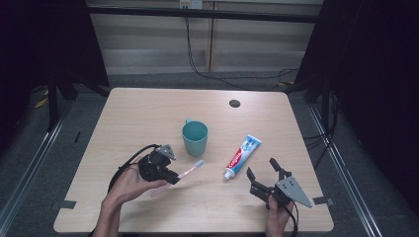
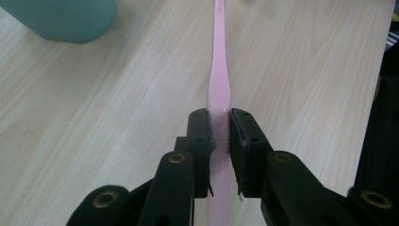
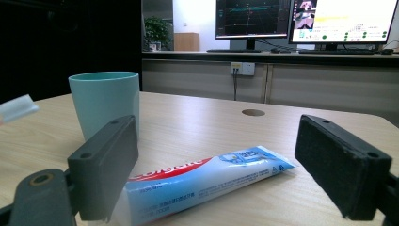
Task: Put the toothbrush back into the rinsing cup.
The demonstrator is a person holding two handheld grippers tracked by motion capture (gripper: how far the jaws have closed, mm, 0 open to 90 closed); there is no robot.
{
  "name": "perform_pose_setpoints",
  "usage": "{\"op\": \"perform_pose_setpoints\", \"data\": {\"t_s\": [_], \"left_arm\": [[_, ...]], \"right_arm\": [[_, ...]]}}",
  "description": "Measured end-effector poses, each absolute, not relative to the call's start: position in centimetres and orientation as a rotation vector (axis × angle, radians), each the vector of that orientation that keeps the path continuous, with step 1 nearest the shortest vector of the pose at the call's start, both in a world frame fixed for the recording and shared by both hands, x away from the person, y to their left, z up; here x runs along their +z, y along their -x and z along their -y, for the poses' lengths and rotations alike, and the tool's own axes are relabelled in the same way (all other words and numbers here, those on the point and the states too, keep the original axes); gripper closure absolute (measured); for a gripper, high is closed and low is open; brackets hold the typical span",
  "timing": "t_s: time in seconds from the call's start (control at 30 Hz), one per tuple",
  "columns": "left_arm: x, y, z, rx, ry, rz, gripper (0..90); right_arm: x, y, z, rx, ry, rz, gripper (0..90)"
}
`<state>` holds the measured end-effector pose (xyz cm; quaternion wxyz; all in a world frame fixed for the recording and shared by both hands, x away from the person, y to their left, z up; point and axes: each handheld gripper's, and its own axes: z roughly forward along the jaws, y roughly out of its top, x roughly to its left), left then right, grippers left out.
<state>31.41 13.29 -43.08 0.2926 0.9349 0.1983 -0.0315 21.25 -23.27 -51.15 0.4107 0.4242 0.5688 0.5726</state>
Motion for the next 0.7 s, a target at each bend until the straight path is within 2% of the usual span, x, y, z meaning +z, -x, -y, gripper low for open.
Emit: {"op": "perform_pose_setpoints", "data": {"t_s": [0.7], "left_arm": [[-41.4, -30.6, -14.7, 0.135, -2.216, -0.525, 78.8]], "right_arm": [[-51.1, -21.3, 23.3, 1.441, -1.069, -1.430, 13.2]]}}
